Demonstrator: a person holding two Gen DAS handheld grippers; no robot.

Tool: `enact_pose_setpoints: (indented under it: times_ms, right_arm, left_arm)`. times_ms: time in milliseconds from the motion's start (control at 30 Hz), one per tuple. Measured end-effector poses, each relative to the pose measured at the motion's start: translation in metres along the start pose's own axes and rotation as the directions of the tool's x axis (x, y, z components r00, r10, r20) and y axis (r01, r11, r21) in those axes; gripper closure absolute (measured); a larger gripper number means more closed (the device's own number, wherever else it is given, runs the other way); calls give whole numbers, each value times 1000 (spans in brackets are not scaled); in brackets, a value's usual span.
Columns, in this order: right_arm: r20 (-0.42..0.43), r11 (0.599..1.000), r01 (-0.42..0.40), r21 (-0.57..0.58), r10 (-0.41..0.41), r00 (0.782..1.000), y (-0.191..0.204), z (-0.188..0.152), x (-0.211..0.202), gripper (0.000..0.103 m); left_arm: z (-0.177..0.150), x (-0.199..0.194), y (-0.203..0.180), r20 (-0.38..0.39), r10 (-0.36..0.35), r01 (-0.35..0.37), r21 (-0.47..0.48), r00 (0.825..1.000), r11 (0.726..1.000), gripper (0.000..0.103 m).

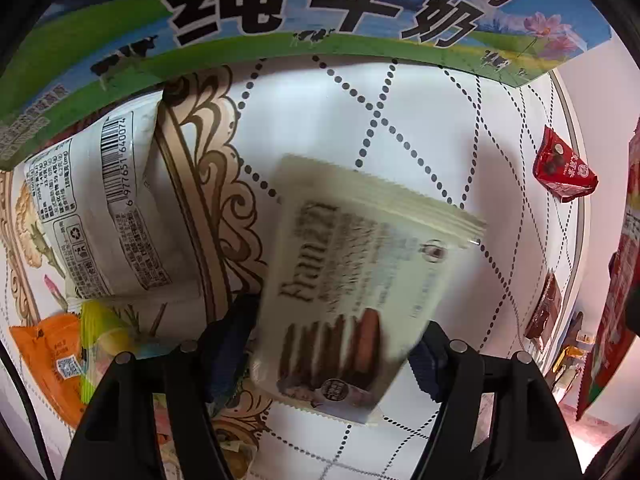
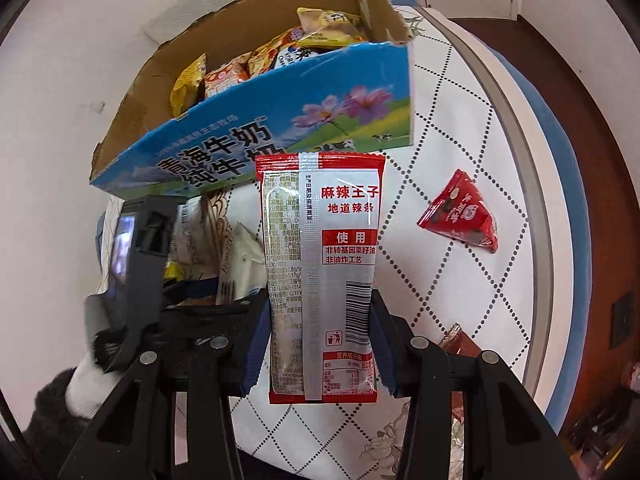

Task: Organize snacks
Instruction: 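Grasp the Franzzi cookie pack with left tool while right tool holds the red packet, then carry both packets into the cardboard box and open both tools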

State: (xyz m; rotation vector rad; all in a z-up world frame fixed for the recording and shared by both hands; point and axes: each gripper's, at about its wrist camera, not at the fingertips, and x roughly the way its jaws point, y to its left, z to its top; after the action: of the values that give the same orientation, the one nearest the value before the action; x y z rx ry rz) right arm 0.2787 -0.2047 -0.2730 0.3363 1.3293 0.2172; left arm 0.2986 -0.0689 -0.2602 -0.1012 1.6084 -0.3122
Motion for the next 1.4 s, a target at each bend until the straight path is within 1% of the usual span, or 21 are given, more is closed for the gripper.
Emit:
enact_pose_setpoints:
  times_ms: [67, 133, 267, 300, 333, 400, 467, 533, 600, 633, 733, 800, 867, 900, 967, 1067, 1200, 1267, 1300, 1333, 1400]
  right_arm:
    - [-4, 1000, 2, 0, -2, 1000, 0, -2, 1, 54]
    - [-6, 1000, 2, 2, -2, 1000, -1, -3, 1, 54]
    - [3, 1000, -1, 1, 1, 1000, -1, -3, -4, 54]
    - [7, 1000, -4, 1, 4, 1000, 1, -1, -6, 54]
    - [14, 1000, -10, 1, 10, 1000, 2, 2, -9, 54]
    - [35, 1000, -28, -2, 28, 999, 5, 7, -20, 54]
    - [61, 999, -47, -10, 48, 997, 10, 18, -34, 54]
    - [97, 997, -67, -23, 69, 993, 16, 35, -51, 55]
    - [137, 997, -63, -43, 69, 988, 23, 57, -64, 55]
    - [157, 997, -54, -56, 62, 986, 27, 70, -69, 55]
    - [198, 997, -8, -83, 24, 980, 35, 110, -72, 55]
    - [200, 995, 32, -90, -13, 980, 38, 137, -63, 55]
    - [180, 994, 55, -91, -38, 983, 38, 160, -48, 55]
    - [166, 994, 71, -87, -56, 985, 37, 172, -38, 55]
    - [138, 993, 88, -79, -76, 988, 34, 189, -22, 55]
    - [84, 991, 110, -70, -104, 991, 30, 207, 3, 55]
    - [16, 986, 147, -73, -147, 989, 25, 219, 32, 54]
    - [-48, 984, 162, -72, -166, 985, 22, 220, 48, 53]
    - [-63, 984, 165, -64, -169, 984, 20, 220, 52, 43]
    - [-68, 984, 170, -61, -174, 982, 19, 220, 55, 27]
    - [-68, 987, 152, -59, -156, 985, 17, 219, 58, 17]
  left_arm:
    - [0, -3, 2, 17, -6, 7, -18, 1000, 1000, 34]
    - [-4, -13, 3, 44, -18, 20, -40, 999, 999, 40]
    - [-15, -29, -4, 77, 16, -11, -70, 997, 997, 41]
    - [-18, -34, -6, 74, 35, -28, -86, 997, 996, 41]
    - [-22, -41, -7, 70, 32, -24, -110, 997, 994, 41]
    - [-27, -58, -10, 77, -17, 28, -147, 997, 989, 41]
    - [-28, -84, -17, 109, -62, 79, -153, 992, 985, 41]
    - [-24, -116, -25, 159, -75, 96, -131, 985, 987, 41]
    - [-13, -144, -31, 197, -88, 111, -113, 977, 987, 41]
    - [-8, -159, -31, 215, -97, 124, -115, 972, 986, 41]
    - [28, -189, -25, 248, -98, 134, -131, 964, 982, 41]
    - [50, -197, -24, 266, -59, 99, -139, 962, 985, 41]
    - [71, -199, -7, 264, -47, 98, -186, 963, 978, 41]
    - [76, -195, -1, 259, -43, 99, -204, 965, 974, 41]
    - [102, -184, 15, 237, -30, 87, -234, 971, 968, 41]
    - [137, -164, 28, 193, -4, 57, -271, 981, 961, 41]
    - [166, -137, 45, 133, -1, 41, -303, 991, 952, 41]
    - [174, -126, 47, 104, 7, 25, -302, 995, 953, 43]
    - [177, -119, 48, 83, -1, 26, -300, 997, 954, 41]
    - [181, -114, 49, 70, -10, 31, -303, 998, 953, 41]
    - [187, -109, 48, 72, 0, 21, -285, 997, 958, 40]
